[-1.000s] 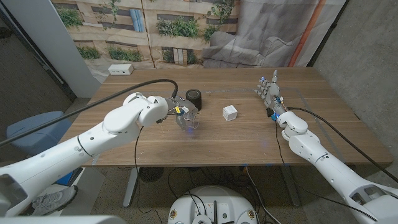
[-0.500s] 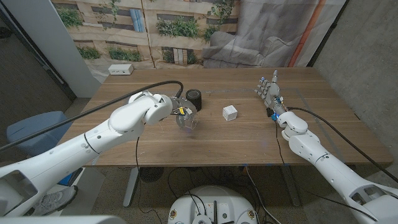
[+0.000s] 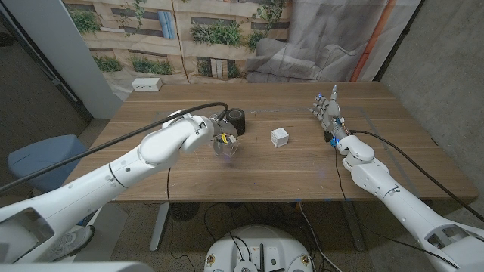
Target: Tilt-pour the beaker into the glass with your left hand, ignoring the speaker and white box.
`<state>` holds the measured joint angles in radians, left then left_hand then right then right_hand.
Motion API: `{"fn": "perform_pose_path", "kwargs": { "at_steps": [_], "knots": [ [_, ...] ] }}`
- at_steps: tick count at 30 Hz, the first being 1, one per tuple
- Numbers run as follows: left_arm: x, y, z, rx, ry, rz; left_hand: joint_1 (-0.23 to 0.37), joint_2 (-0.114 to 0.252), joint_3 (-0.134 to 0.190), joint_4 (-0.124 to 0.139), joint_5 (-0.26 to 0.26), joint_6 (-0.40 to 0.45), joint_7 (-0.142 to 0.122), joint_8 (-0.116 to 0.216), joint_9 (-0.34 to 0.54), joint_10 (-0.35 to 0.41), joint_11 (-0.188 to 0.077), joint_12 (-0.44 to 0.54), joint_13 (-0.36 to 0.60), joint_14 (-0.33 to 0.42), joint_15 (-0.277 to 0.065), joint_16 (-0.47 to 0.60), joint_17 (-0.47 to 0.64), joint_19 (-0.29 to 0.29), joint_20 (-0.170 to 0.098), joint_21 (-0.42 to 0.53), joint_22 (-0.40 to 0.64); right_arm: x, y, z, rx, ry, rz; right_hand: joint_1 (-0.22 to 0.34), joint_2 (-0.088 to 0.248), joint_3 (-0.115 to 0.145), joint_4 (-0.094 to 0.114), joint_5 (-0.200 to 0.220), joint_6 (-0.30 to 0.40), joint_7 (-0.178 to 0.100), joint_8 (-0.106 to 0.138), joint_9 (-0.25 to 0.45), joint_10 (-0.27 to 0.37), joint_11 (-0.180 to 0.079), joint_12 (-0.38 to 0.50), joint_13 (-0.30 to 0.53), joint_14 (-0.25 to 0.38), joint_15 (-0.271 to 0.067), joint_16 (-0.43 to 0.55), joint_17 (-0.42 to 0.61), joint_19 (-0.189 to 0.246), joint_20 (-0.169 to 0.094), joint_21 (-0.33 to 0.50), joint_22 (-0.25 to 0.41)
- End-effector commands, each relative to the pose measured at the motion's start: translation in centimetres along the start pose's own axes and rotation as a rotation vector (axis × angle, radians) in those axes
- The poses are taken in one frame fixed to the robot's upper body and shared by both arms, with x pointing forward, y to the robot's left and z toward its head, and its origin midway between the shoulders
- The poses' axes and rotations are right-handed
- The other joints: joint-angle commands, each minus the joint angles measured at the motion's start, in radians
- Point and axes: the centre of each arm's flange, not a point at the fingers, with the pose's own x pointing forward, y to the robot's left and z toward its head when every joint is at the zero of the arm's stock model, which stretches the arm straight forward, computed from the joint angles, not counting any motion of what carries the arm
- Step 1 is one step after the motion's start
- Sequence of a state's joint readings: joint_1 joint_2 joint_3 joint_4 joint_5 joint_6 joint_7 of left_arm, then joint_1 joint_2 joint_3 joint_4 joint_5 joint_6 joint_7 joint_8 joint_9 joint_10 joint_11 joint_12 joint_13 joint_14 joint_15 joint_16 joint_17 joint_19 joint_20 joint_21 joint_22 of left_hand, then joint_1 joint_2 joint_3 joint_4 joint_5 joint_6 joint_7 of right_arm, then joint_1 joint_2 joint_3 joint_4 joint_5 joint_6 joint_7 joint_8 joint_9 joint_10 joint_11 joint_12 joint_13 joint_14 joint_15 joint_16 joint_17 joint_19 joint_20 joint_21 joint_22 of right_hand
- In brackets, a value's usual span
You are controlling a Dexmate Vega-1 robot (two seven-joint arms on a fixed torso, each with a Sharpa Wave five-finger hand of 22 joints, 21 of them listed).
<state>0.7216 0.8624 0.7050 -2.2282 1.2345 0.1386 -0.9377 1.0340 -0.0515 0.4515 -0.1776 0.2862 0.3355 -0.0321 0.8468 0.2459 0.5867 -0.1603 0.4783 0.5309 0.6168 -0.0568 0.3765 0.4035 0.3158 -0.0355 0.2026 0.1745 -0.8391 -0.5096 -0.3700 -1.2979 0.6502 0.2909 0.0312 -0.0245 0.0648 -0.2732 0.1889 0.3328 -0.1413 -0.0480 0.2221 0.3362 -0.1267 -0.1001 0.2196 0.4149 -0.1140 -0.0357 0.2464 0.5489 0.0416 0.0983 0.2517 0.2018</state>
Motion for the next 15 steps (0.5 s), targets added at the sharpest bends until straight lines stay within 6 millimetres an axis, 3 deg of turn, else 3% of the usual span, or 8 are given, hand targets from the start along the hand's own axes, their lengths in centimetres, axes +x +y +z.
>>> {"fn": "perform_pose_path", "kwargs": {
  "at_steps": [1,15],
  "knots": [
    [0.02,-0.07,0.32,0.018,0.023,0.018,-0.048,0.207,0.020,0.017,0.008,0.008,0.001,0.000,0.000,0.005,-0.003,-0.001,0.004,0.001,-0.122,-0.004,0.000,0.002,-0.004,0.001,0.004,-0.01,0.00,-0.02,0.000,0.000,0.000,0.003,0.087,-0.007,0.000,0.006,-0.006,-0.001,0.005,0.002,-0.009,0.003,0.006,0.005,-0.005,-0.020,0.003,0.006,0.001,0.006,0.007,0.005],
    [0.20,-0.27,0.65,-0.001,0.043,0.059,-0.059,0.208,0.026,0.016,0.009,0.010,0.001,-0.001,-0.006,0.007,-0.003,-0.006,0.005,0.003,-0.123,-0.011,-0.001,0.003,-0.008,0.002,0.004,-0.01,0.00,-0.03,0.000,0.000,0.000,0.003,0.087,-0.007,0.000,0.006,-0.006,-0.001,0.005,0.002,-0.009,0.003,0.006,0.005,-0.005,-0.020,0.003,0.006,0.001,0.006,0.007,0.005]
  ]
}}
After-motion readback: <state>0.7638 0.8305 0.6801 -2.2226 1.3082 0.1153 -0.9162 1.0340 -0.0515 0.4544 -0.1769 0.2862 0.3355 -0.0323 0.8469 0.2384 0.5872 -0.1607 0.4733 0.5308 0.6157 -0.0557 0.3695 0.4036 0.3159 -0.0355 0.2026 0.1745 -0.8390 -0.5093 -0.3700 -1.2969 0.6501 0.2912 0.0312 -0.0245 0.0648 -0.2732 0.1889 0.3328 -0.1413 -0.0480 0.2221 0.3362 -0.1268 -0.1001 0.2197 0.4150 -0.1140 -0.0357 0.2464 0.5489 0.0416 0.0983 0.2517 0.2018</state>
